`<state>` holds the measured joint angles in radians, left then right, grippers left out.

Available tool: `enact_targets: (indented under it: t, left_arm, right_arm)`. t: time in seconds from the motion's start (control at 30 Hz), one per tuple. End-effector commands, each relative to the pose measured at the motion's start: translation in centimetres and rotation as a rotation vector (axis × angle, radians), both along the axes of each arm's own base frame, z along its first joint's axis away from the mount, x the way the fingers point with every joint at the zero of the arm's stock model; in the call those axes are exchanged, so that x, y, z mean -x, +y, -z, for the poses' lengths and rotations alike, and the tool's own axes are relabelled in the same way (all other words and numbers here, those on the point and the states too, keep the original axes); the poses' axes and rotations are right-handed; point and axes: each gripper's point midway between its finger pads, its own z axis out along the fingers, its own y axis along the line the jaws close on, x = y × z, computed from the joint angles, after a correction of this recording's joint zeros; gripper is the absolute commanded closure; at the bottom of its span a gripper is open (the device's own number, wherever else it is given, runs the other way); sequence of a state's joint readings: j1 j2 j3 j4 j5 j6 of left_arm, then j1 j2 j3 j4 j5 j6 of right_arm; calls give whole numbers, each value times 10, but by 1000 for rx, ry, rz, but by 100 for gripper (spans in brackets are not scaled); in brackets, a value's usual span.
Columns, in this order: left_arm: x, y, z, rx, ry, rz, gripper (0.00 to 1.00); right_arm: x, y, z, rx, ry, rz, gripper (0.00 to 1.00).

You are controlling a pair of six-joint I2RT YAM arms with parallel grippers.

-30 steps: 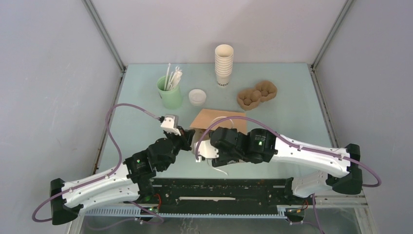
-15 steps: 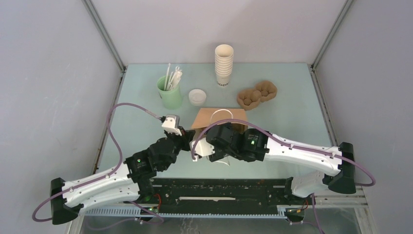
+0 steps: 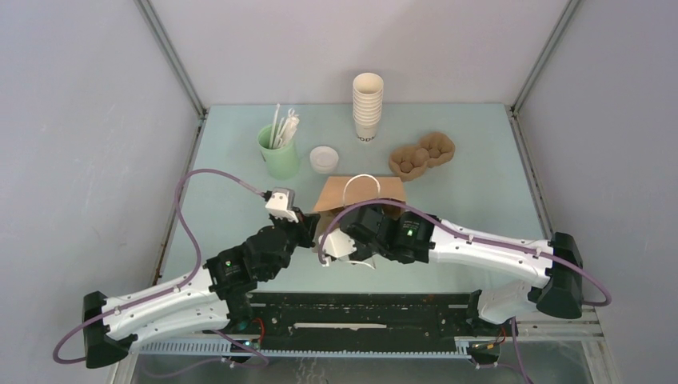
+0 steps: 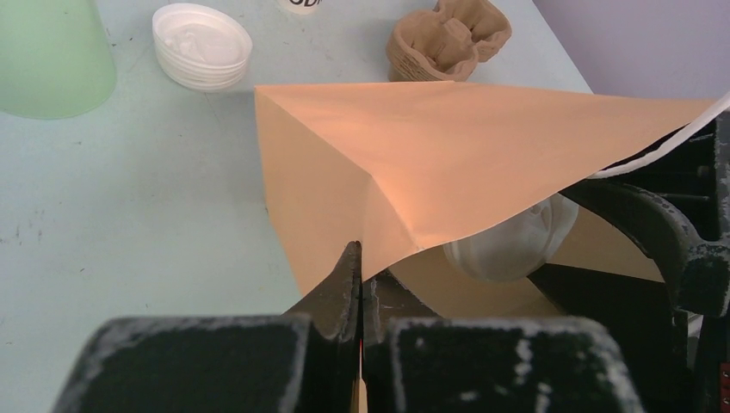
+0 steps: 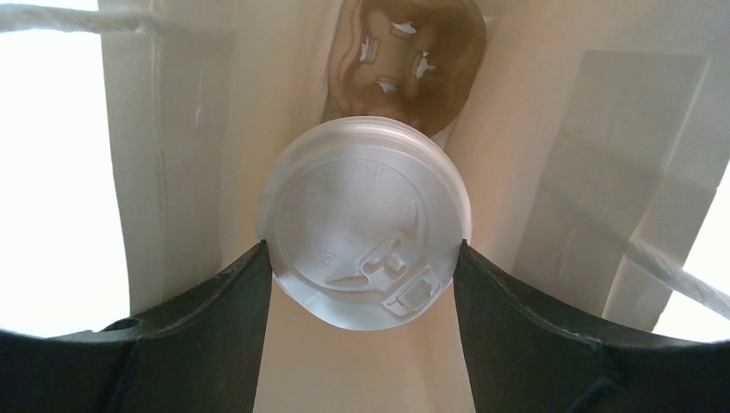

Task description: Pack the takeout coffee

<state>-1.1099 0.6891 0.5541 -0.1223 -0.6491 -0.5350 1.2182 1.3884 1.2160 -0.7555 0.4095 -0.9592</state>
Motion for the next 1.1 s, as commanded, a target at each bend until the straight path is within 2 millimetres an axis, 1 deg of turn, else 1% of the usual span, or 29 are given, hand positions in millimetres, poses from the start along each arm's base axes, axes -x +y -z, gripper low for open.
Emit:
enact_targets:
  t: [0.0, 0.1, 0.23, 0.3, 0.43, 0.5, 0.6, 0.7, 0.77, 0.83, 0.97, 1.0, 1.07]
  left_arm:
    - [-2, -5, -14, 26, -3, -5, 100]
    - [-3, -8, -13, 13, -1, -1, 100]
    - [-4, -8, -10, -6, -1, -2, 100]
    - [-4, -9, -8, -12, 2, 1, 100]
    - [-3, -12, -2, -12, 18, 7, 100]
    - [-3, -12, 0, -8, 24, 8, 100]
    - [-2, -12, 5, -13, 29, 9, 100]
    - [-2, -11, 7, -13, 32, 7, 100]
    - [-1, -10, 9, -14, 36, 4, 100]
    - [-1, -9, 11, -12, 39, 1, 100]
    - [-1, -9, 13, -17, 41, -1, 100]
    - [-2, -9, 15, -22, 42, -3, 100]
    - [-2, -9, 18, -30, 43, -7, 100]
  right_arm:
    - [8, 9, 4, -47, 40, -6, 100]
    - [20, 15, 12, -97, 125, 5, 100]
    - [29, 16, 15, -121, 189, 4, 100]
    - [24, 14, 13, -143, 187, 35, 100]
    - [0, 1, 5, -159, 99, 146, 100]
    - [-9, -3, 2, -154, 44, 170, 100]
    - [-16, -9, 0, -138, -5, 184, 100]
    - [-18, -12, 0, -111, -37, 180, 100]
    - [-15, -12, 1, -110, -15, 159, 100]
    - [-6, -9, 9, -105, 50, 117, 100]
    - [1, -5, 28, -108, 131, 117, 100]
    - [1, -3, 29, -120, 140, 116, 100]
    - [-8, -2, 27, -141, 116, 134, 100]
